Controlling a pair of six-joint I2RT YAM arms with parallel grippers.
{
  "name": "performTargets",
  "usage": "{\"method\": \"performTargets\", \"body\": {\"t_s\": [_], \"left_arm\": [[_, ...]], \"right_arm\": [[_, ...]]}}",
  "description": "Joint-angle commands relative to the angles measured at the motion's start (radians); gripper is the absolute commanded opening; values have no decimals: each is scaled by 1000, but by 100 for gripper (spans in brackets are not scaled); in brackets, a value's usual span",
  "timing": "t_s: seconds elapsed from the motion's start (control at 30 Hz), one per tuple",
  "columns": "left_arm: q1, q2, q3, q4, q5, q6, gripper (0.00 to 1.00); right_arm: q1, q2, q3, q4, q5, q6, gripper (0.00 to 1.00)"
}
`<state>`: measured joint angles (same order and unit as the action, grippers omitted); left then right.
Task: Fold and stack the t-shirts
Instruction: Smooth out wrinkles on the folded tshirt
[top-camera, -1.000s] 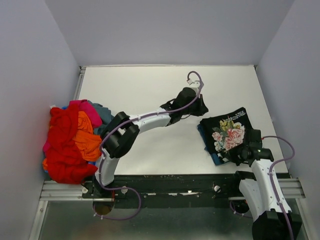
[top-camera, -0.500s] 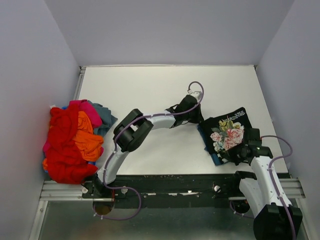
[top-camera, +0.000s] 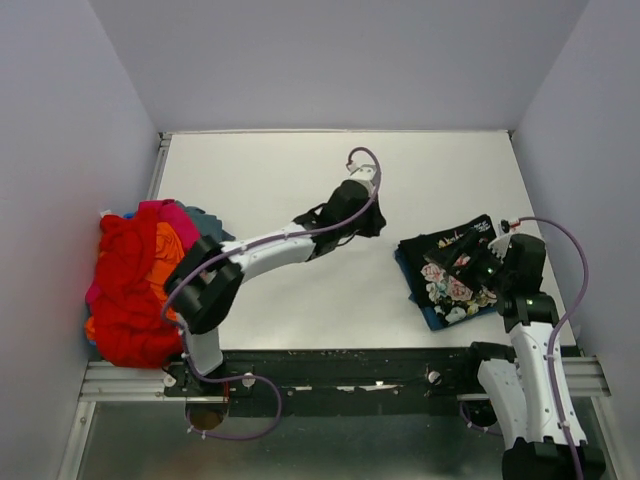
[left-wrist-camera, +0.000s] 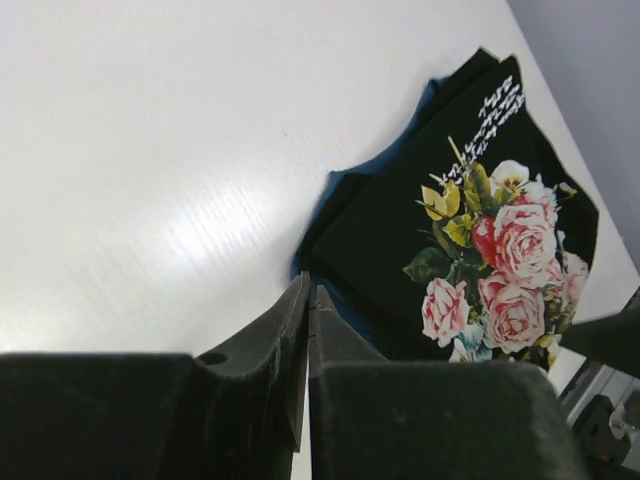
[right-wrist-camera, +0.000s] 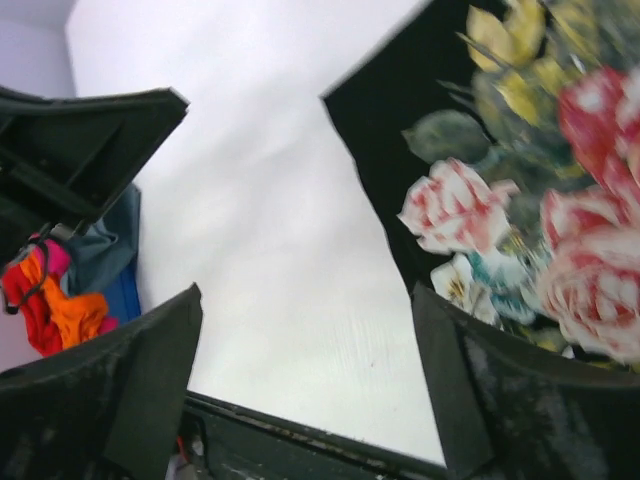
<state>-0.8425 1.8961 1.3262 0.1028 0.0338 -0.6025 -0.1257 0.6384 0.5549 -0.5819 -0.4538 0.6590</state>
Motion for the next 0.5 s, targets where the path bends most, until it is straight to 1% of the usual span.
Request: {"method": "performTargets", "body": {"t_s": [0.0, 0.07, 0.13, 0.2, 0.23, 0.27, 0.37, 0.47], "left_arm": [[14, -282, -195, -61, -262, 66, 23], [23, -391, -290, -80, -322, 69, 43], [33, -495, -376, -101, -370, 63, 67], [40, -595, -455, -138, -422, 58, 86], [45, -648, -496, -144, -448, 64, 97], [49, -692, -528, -146, -474, 72, 99], [68, -810, -620, -132, -555, 87, 99], [74, -897, -692, -74, -587, 121, 99]], "right_arm": [[3, -3, 19, 276, -177, -93, 100], [11, 13, 39, 315, -149, -113, 100], [37, 52, 68, 335, -100, -139, 100], [79, 104, 97, 359, -66, -165, 100], [101, 124, 109, 372, -40, -170, 100], [125, 148, 117, 388, -20, -174, 100], [221, 210, 140, 433, 67, -196, 100], [288, 256, 149, 462, 166, -231, 100]]}}
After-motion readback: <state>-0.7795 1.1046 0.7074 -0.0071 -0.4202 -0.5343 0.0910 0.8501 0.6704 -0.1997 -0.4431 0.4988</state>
